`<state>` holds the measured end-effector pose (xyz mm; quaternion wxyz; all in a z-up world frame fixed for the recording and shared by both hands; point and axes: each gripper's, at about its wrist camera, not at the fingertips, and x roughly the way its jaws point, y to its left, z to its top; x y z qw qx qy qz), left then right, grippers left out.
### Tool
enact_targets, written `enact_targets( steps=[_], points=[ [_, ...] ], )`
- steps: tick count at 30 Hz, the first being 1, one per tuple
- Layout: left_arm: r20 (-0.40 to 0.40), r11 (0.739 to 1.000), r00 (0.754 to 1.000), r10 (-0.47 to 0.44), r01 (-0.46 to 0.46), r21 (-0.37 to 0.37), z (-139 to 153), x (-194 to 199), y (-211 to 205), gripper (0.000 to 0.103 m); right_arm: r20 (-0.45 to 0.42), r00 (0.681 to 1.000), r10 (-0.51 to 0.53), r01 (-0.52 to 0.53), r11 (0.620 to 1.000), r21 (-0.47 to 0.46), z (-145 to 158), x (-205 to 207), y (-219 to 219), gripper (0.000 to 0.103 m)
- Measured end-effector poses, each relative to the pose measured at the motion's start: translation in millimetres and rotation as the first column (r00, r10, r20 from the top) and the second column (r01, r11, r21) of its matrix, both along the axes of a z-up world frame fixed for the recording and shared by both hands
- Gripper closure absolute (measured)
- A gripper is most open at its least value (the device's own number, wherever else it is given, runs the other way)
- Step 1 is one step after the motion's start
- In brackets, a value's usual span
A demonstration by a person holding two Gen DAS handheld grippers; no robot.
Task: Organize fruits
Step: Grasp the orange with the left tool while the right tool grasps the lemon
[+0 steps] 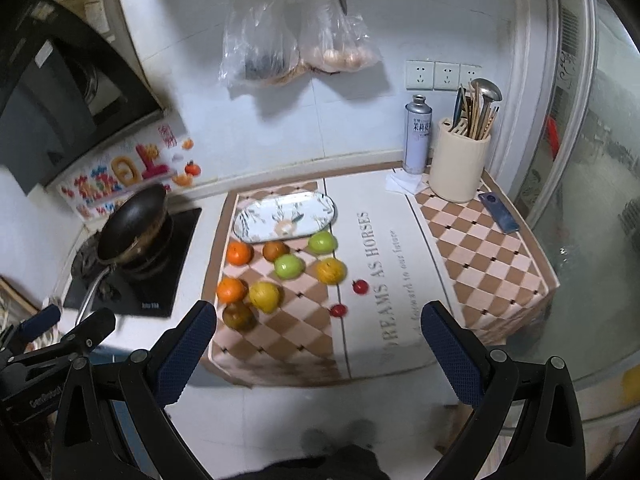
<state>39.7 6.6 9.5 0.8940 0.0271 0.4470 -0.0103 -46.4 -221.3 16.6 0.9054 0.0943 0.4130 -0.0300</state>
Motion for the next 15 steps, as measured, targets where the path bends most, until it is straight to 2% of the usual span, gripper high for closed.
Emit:
enact_targets(
  steps=[2,6,10,15],
  points=[
    [0.016,1.000,1.000,0.006,-0.006,-0.005,-8.3,10.2,10.6,0.000,-0.011,1.000,-0.009,0.009,1.000,0.021,-15.8,11.0,0.2,0.000],
    [0.029,0.998,0.998,0.048,-0.049,0.032,-27.6,33.9,27.9,0.000,-0.081,0.997,-0.009,0.016,0.996,0.083,-47.7,37.8,-2.2,0.000],
    [-0.033,0.995,0.995,0.095,-0.095,0.014,-54.7,70.2,47.1,0.000,-0.160,0.987,-0.004,0.019,0.995,0.096,-84.8,73.0,-3.5,0.000],
    [-0.126,0.991,0.983,0.131,-0.126,0.045,-101.8,115.9,62.0,0.000,-0.242,0.970,-0.003,0.021,0.997,0.074,-136.0,127.3,-14.9,0.000]
  ],
)
